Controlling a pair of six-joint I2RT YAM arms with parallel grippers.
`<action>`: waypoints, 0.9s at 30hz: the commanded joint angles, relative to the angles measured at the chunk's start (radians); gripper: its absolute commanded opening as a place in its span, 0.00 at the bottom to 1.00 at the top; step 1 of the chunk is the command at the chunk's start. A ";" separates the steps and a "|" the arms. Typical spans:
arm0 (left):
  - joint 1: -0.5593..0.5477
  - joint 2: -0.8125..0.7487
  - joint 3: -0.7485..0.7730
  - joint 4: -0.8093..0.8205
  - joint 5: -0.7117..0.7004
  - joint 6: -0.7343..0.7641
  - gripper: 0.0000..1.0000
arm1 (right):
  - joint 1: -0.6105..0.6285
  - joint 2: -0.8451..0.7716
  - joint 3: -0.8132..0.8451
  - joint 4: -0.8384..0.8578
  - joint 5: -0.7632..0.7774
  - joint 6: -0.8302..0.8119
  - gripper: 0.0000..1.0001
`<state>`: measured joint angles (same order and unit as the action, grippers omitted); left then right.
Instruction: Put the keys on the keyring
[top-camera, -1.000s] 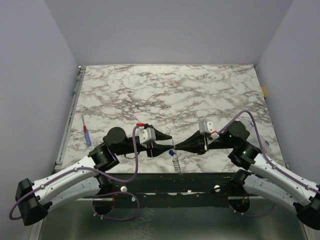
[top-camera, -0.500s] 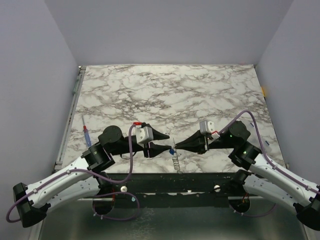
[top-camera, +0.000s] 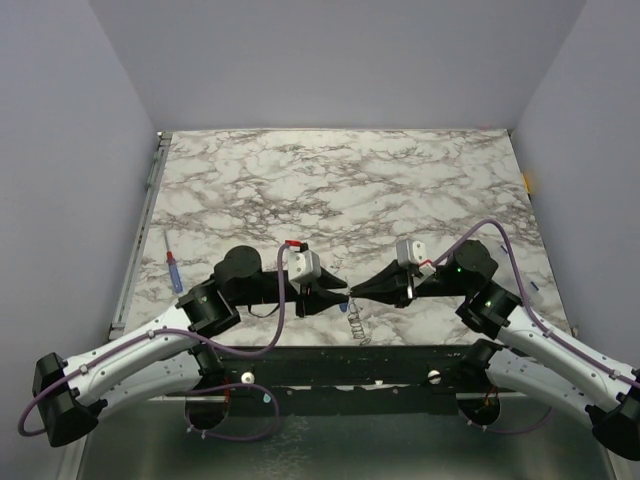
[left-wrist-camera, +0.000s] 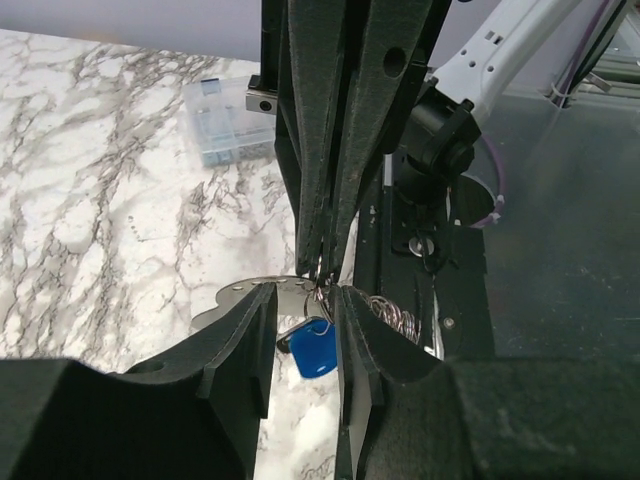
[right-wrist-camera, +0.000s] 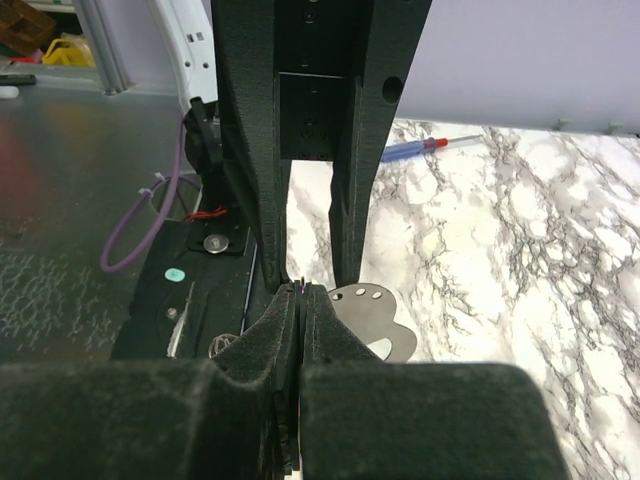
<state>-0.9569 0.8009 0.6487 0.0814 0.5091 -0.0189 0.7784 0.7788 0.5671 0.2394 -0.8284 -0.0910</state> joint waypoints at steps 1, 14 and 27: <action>-0.004 0.022 0.014 0.060 0.044 -0.038 0.35 | 0.004 0.000 0.025 0.030 0.008 -0.010 0.01; -0.004 0.048 -0.013 0.130 0.027 -0.078 0.00 | 0.004 -0.002 0.024 0.017 0.010 -0.015 0.00; -0.004 -0.006 -0.028 0.101 -0.031 -0.008 0.00 | 0.004 0.005 0.093 -0.122 0.129 0.023 0.31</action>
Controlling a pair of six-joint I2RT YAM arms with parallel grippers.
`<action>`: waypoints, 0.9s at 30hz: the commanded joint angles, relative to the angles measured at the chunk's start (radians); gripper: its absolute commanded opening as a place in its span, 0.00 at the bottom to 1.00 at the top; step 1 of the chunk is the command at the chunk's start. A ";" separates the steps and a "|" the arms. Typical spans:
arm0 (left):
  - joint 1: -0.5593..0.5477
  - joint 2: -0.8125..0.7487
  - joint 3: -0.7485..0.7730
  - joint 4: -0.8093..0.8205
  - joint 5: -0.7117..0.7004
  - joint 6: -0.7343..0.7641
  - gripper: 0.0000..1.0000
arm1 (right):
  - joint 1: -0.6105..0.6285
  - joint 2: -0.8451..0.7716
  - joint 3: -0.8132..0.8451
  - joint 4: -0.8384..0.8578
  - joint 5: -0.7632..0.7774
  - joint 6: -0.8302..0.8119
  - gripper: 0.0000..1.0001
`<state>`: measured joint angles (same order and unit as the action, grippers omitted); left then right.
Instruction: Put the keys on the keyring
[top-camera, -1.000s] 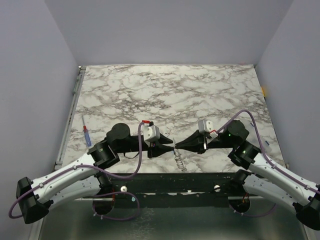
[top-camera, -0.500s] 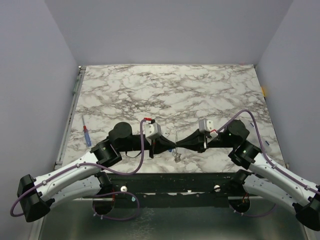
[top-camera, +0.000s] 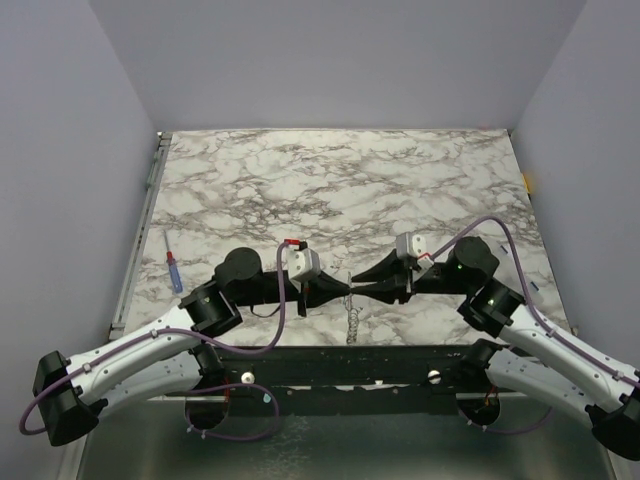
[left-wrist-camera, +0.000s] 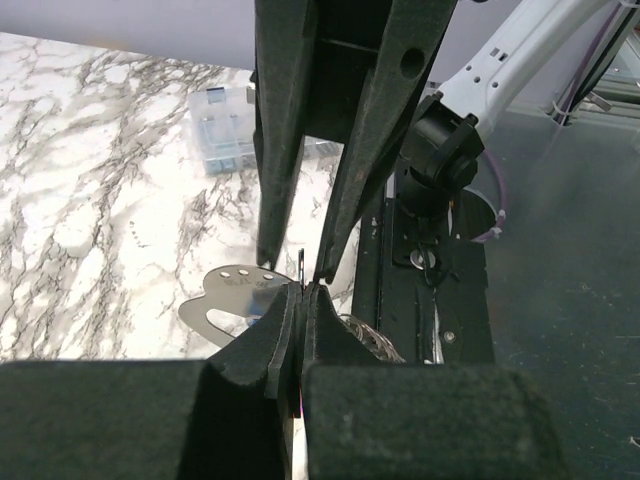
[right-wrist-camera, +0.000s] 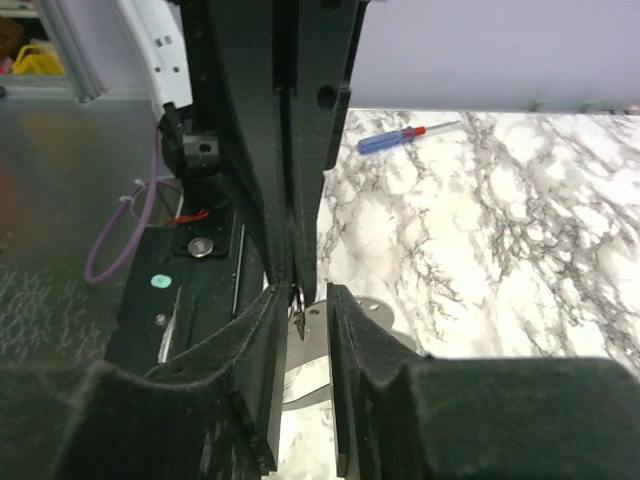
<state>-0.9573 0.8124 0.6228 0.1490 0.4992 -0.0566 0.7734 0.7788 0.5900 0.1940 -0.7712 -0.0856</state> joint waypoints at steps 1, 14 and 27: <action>-0.003 -0.018 -0.001 0.027 -0.019 0.034 0.00 | 0.008 0.007 0.085 -0.107 0.085 0.013 0.34; -0.003 -0.034 0.026 -0.045 -0.018 0.086 0.00 | 0.008 0.072 0.219 -0.451 0.017 -0.134 0.37; -0.003 -0.009 0.025 -0.047 -0.021 0.091 0.00 | 0.008 0.103 0.205 -0.387 -0.059 -0.129 0.18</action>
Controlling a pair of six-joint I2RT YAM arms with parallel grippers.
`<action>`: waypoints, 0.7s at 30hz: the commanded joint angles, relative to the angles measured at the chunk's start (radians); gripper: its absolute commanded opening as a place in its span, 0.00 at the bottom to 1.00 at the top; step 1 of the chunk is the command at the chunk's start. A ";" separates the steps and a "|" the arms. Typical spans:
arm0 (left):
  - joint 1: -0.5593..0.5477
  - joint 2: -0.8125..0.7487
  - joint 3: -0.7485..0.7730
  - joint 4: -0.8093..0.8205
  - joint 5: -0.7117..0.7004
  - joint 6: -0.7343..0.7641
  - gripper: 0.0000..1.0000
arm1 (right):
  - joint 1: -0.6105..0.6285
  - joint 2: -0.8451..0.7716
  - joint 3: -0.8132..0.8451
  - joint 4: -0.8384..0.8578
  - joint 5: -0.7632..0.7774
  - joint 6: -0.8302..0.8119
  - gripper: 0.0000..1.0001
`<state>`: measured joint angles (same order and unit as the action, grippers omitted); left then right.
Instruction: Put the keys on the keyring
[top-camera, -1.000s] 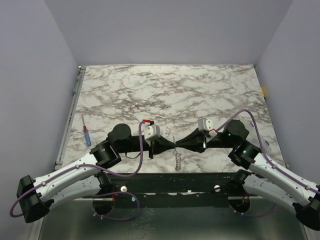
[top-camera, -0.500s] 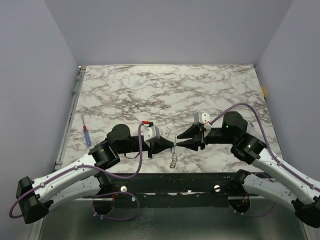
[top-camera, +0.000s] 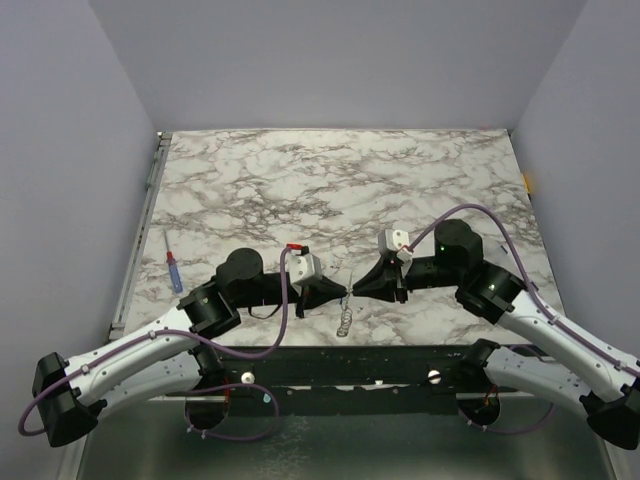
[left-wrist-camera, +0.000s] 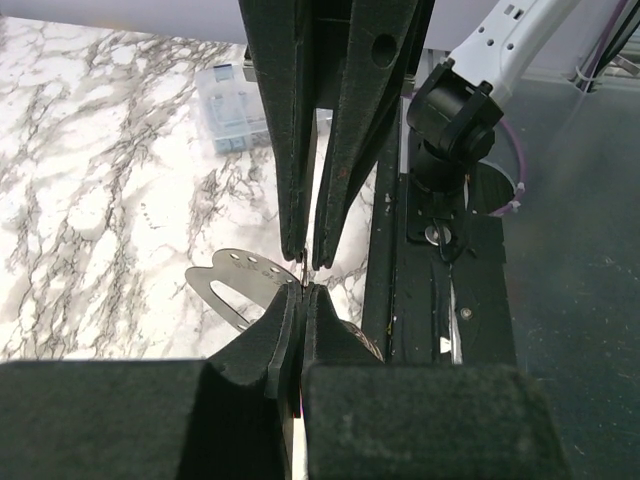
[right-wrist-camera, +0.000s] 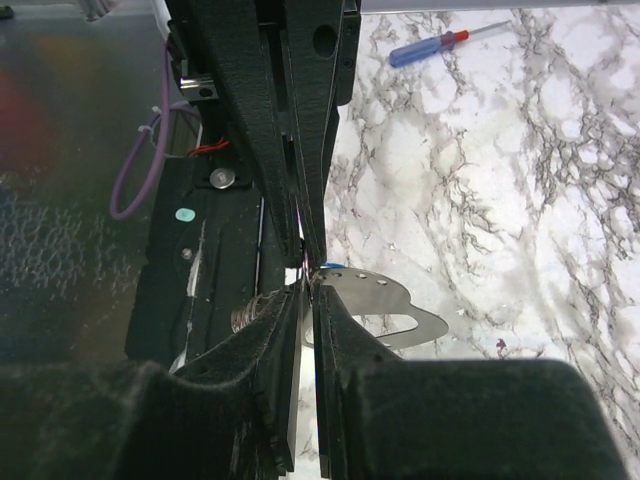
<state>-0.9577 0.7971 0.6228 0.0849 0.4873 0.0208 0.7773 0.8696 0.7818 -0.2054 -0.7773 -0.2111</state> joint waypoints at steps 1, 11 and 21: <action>-0.003 0.010 0.024 0.019 -0.009 0.013 0.00 | 0.005 0.016 0.008 0.019 -0.056 -0.001 0.17; -0.003 0.025 0.024 0.034 -0.003 0.012 0.00 | 0.005 0.035 -0.022 0.082 -0.072 0.016 0.01; -0.003 -0.069 0.028 -0.011 -0.069 -0.005 0.70 | 0.004 -0.030 -0.062 0.177 -0.004 0.029 0.01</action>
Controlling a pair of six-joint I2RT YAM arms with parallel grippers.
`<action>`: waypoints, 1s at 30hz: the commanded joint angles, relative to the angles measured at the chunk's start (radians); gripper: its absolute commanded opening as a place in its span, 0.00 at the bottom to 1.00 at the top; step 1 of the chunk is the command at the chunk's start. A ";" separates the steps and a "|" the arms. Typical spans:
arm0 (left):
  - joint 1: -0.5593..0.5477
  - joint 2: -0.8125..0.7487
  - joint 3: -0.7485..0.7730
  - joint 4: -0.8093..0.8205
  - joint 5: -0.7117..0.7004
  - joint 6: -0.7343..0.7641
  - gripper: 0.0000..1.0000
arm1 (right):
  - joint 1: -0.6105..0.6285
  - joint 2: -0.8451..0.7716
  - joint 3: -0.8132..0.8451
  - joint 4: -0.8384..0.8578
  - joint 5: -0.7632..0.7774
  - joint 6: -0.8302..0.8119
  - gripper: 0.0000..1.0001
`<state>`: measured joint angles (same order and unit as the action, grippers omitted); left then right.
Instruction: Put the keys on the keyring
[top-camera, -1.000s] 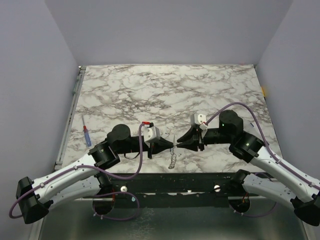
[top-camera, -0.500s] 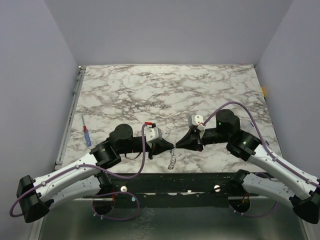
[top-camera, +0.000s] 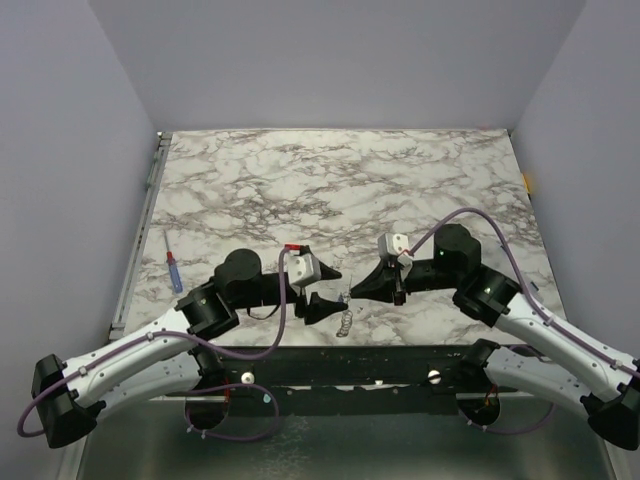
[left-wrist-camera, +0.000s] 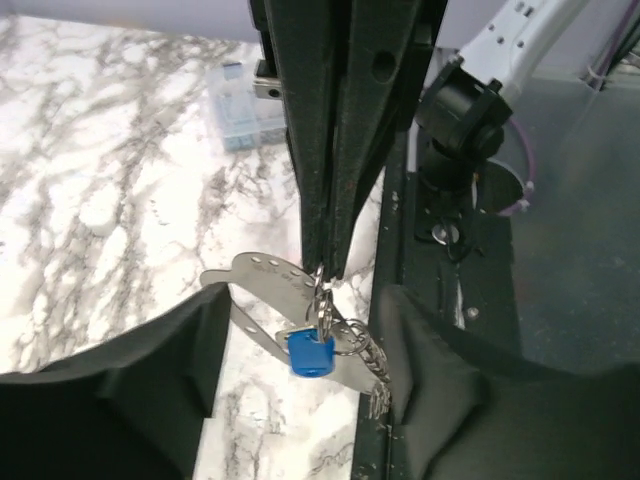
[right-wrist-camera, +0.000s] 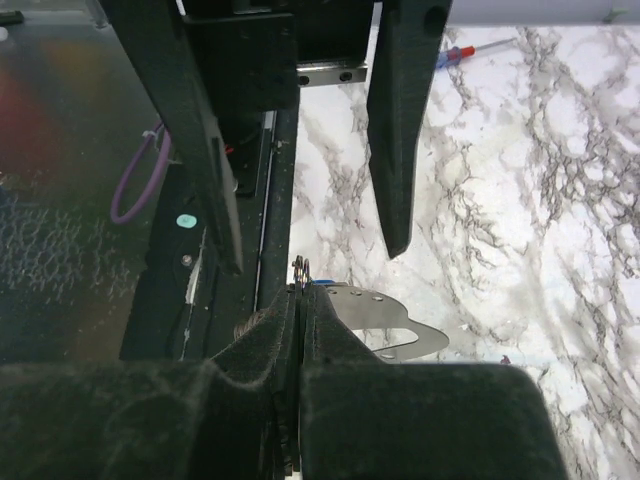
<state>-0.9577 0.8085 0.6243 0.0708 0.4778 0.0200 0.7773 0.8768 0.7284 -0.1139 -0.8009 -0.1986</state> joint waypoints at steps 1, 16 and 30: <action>-0.003 -0.102 0.026 -0.008 -0.078 -0.006 0.73 | 0.004 -0.040 -0.008 0.088 0.023 0.016 0.01; -0.003 -0.082 -0.004 -0.057 -0.113 -0.077 0.43 | 0.004 -0.055 -0.001 0.105 0.027 0.019 0.01; -0.003 -0.013 -0.001 -0.001 -0.054 -0.068 0.35 | 0.005 -0.057 -0.008 0.105 0.044 0.024 0.01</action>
<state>-0.9577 0.7979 0.6258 0.0265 0.3813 -0.0448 0.7776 0.8364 0.7235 -0.0463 -0.7856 -0.1837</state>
